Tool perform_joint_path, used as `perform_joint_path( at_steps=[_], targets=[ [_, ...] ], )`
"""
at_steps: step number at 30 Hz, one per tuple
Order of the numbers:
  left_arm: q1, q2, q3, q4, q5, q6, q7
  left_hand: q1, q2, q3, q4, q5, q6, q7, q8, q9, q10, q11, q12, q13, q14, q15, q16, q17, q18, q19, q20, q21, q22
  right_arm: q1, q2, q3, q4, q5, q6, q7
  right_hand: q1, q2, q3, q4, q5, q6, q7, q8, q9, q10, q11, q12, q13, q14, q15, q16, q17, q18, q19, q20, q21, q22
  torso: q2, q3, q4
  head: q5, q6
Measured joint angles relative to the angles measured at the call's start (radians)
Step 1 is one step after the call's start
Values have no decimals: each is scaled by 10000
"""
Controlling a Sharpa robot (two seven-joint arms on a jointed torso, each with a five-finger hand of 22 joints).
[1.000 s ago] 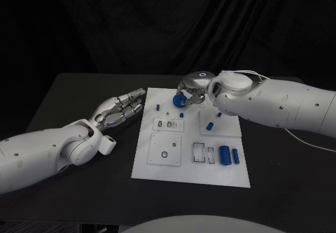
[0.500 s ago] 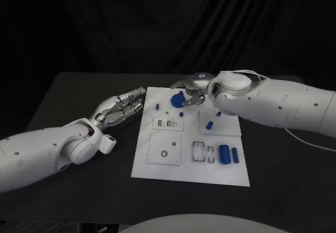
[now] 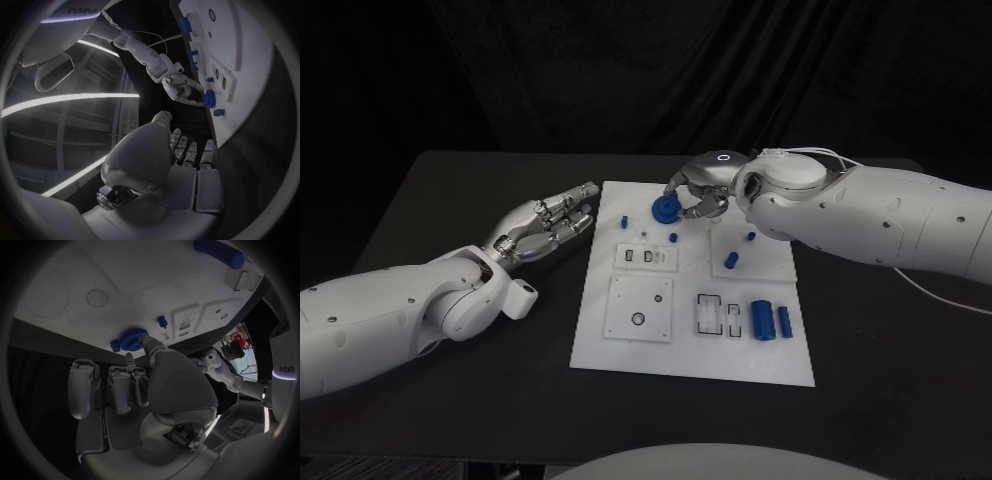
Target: Assemble the parts on the task board
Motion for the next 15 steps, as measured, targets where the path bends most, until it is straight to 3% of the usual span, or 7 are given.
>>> perform_joint_path(
  at_steps=[8,15],
  targets=[
    [0,29,0,-27,0,12,0,0,0,0,0,0,0,0,0,0,0,0,0,0,0,0,0,1,0,0,0,0,0,-24,-75,0,41,-1,-7,44,-39,39,32,32,0,584,69,133,28,50,49,0,0,0,0,0,0,1,0,0,0,-1,-3,-1,-2,-17,-21],
    [-1,36,0,-34,0,24,0,0,0,0,0,0,0,0,0,-1,0,0,0,0,0,0,0,2,0,0,0,0,0,-33,-103,0,26,-1,53,45,-108,29,74,73,0,1232,231,274,129,13,157,42,-1,-13,87,0,0,-1,-1,73,0,-2,-12,0,-28,-7,-48]
  ],
)
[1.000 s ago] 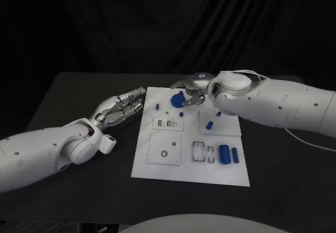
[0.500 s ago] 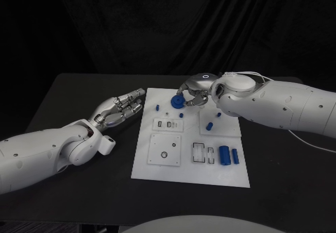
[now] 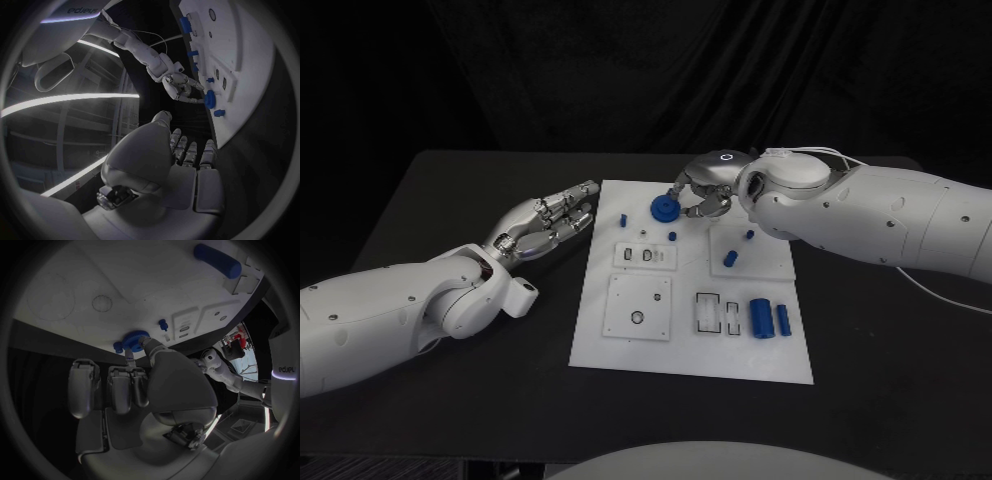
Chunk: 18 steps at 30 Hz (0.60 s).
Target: Assemble the parts on the task board
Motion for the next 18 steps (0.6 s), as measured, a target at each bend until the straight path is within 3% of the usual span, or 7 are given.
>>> perform_joint_path(
  at_steps=[12,18],
  targets=[
    [0,0,0,0,-1,19,0,0,0,43,-42,0,0,0,0,0,0,0,0,0,0,0,0,3,1,0,0,0,0,-59,-92,-2,-20,0,284,-39,-63,64,126,11,0,914,195,142,101,17,158,48,0,13,129,0,0,1,-33,108,21,-1,3,12,6,1,1],
    [-1,-6,0,-3,-1,37,0,0,0,42,-42,0,0,0,0,-1,-4,3,0,0,0,0,0,3,0,0,0,0,0,-69,-173,-3,-14,-1,301,-44,-63,64,147,-77,0,1610,142,445,383,17,158,48,-1,13,129,0,0,1,-33,108,47,-2,4,0,17,-14,20]
  ],
)
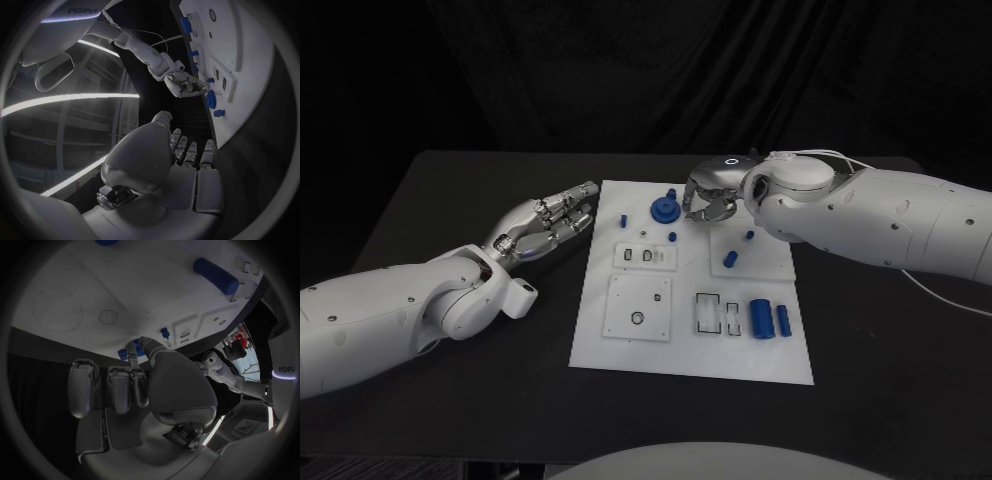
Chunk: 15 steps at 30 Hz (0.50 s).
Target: Assemble the parts on the task board
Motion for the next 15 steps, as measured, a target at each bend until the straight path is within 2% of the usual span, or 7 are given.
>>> perform_joint_path(
  at_steps=[2,6,12,15],
  targets=[
    [0,-3,0,-2,0,7,0,0,0,0,0,0,0,0,0,0,-35,31,0,0,0,0,0,-1,0,0,0,0,0,0,-53,0,18,0,-19,0,0,0,-10,-9,0,83,-53,54,70,0,0,0,0,0,0,0,0,-1,0,0,0,0,2,-2,1,-2,13],
    [-1,-15,0,-5,0,15,0,0,0,0,0,0,0,0,0,0,-35,32,0,0,0,0,0,-6,0,0,0,0,0,-2,-164,0,38,-1,-94,0,0,0,-38,-37,0,83,-53,65,104,0,0,0,8,0,0,0,0,-1,0,0,0,0,4,-5,3,-3,31],
    [-1,-17,0,-22,0,28,0,0,0,0,0,40,0,0,0,0,-35,32,0,0,0,0,0,-7,0,0,0,0,0,-2,-300,2,162,-1,-234,1,0,0,-34,-40,0,-28,-15,-4,104,0,0,0,7,0,0,0,0,0,0,0,0,-1,5,-5,1,-22,48],
    [-3,-24,0,-17,0,35,0,0,0,0,1,42,0,0,0,0,-35,32,0,0,0,0,0,-7,0,0,0,0,0,-1,-536,4,385,-1,-351,1,0,0,-37,-91,0,-173,-49,-99,104,0,0,0,7,0,0,0,0,0,0,0,0,-1,5,-3,-8,-9,75]
  ],
)
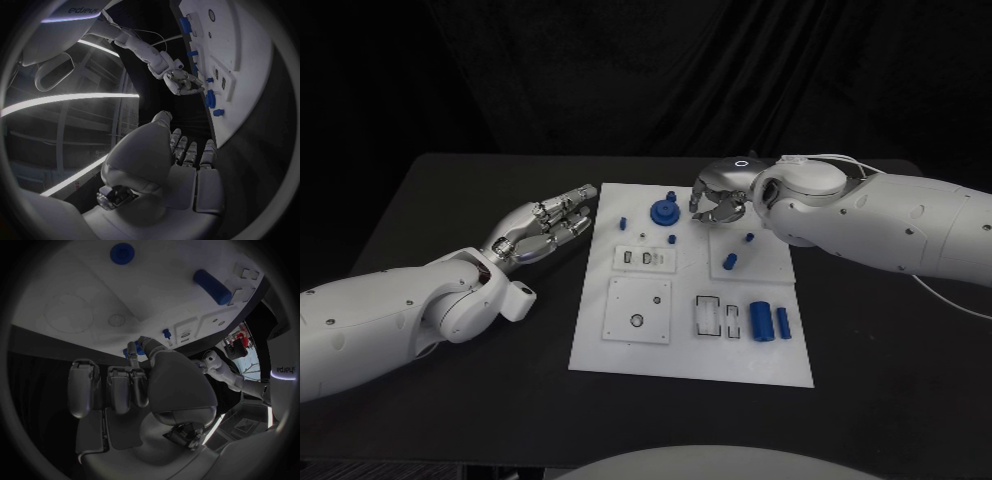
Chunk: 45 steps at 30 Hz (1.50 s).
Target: Assemble the parts on the task board
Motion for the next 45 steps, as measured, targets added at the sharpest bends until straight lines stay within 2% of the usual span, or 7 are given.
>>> perform_joint_path(
  at_steps=[4,10,16,22,30,36,45],
  targets=[
    [-1,-74,0,21,-1,4,0,0,0,0,0,0,0,0,0,0,0,0,0,0,0,0,0,0,0,0,0,0,0,109,-538,-13,403,0,-241,-10,-84,-84,-19,28,0,-630,-48,-441,-159,0,0,0,-1,0,0,0,0,0,0,0,0,0,-1,7,-10,57,4],
    [-2,-140,-1,45,-1,4,1,0,0,0,0,0,0,0,0,0,0,0,0,0,0,0,0,1,0,0,0,0,0,623,-1709,8,1228,-1,-673,-84,-462,-462,-244,653,0,-1166,-207,-836,-437,-3,-78,-59,-1,-31,-41,0,0,0,24,-24,0,-1,-6,13,-22,50,15],
    [-3,-136,-1,69,-1,3,2,0,0,0,0,0,0,0,0,0,0,0,0,0,0,0,0,2,0,0,0,0,0,861,-3091,-15,2244,-1,-970,-242,-442,-508,-272,751,0,-1282,-253,-845,-557,-16,-92,-59,-2,-27,-103,0,0,-1,1,-74,163,-1,-10,15,-35,-42,-5],
    [-3,-87,0,66,-1,4,2,0,0,29,-29,0,0,0,0,0,0,-1,0,0,0,0,0,3,0,0,0,0,0,876,-3944,-83,2730,-1,-1061,-307,-355,-582,-250,773,0,-1376,-301,-845,-622,20,-128,-59,-2,8,-138,-4,0,0,36,-109,167,7,-30,9,-66,-19,-67],
    [-3,-59,0,58,-1,8,2,0,0,28,-29,0,0,0,0,0,1,-1,0,0,0,0,0,4,0,0,0,0,0,511,-4470,-125,2664,-1,-1043,-300,-246,-565,-221,802,0,-1479,-306,-882,-692,-16,-163,-59,-3,-27,-173,-79,0,0,0,-145,167,6,-50,-11,-104,-24,-101],
    [-3,-50,0,62,-2,14,2,0,0,28,-28,-1,0,0,0,0,1,-1,0,0,0,0,0,5,0,0,0,0,0,355,-4467,-122,2424,-1,-1022,-297,-138,-592,-233,871,0,-1479,-306,-850,-694,-17,-163,1,-3,8,-208,-79,0,0,36,-180,246,5,-37,2,-104,-23,-108],
    [-4,-70,0,66,-2,25,2,0,0,28,-28,-1,0,0,0,0,1,-1,0,0,0,0,0,7,0,0,0,0,0,221,-4263,-117,2169,-1,-963,-298,-97,-633,-331,1081,0,-1177,-224,-707,-693,-17,-163,0,-4,8,-208,-79,0,0,35,-180,246,4,-29,-8,-81,-40,-168]
  ],
)
